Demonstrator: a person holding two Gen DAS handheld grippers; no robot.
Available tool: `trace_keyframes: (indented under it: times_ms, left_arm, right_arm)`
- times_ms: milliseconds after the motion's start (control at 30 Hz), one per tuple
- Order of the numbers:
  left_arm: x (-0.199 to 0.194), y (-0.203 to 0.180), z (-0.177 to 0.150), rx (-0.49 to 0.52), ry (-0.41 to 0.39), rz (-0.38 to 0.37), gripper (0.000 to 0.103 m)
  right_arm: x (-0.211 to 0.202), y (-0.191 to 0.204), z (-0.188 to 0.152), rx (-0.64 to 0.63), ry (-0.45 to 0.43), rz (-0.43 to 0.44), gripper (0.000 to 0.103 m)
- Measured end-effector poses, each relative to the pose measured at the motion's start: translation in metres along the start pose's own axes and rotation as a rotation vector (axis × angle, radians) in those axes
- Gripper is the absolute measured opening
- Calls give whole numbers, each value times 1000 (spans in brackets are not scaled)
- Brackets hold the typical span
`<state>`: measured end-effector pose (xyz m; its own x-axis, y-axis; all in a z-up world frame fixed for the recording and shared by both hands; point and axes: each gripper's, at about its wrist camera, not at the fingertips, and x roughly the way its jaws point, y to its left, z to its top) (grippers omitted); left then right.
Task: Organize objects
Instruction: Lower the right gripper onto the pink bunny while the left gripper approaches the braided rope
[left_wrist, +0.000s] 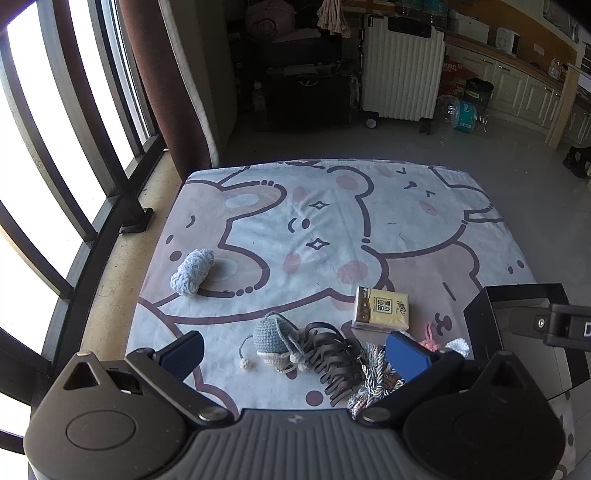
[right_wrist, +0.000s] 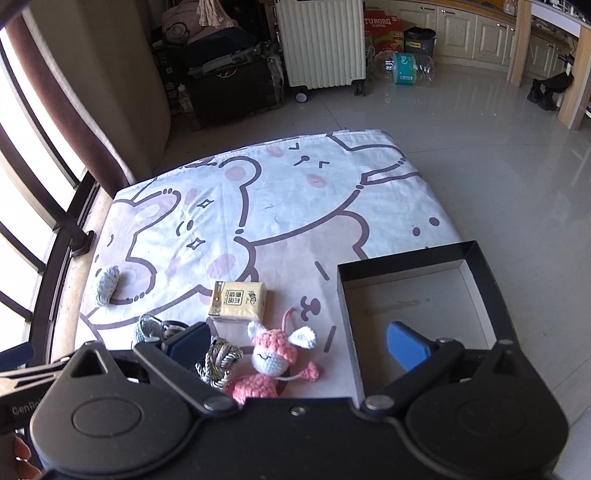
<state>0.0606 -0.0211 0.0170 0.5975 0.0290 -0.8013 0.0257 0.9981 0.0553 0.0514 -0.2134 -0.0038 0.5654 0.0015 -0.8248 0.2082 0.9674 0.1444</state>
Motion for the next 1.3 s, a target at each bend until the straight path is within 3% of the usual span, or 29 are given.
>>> trace_keyframes:
  times_ms: [300, 533, 800, 1167, 1300]
  left_arm:
    - [35, 4, -18, 34, 37, -70, 103]
    - [53, 7, -29, 47, 126, -159, 102]
    - [70, 3, -40, 65, 208, -236, 76]
    - [90, -14, -52, 124, 282, -394, 34]
    - [92, -24, -54, 145, 289, -418, 30]
  right_arm:
    - [41, -6, -2, 80, 59, 25, 102]
    - [76, -11, -14, 161, 149, 134, 81]
    - [114, -6, -28, 226, 269, 212, 64]
    - [143, -10, -39, 266, 347, 212, 53]
    - [148, -9, -42, 263, 354, 224, 51]
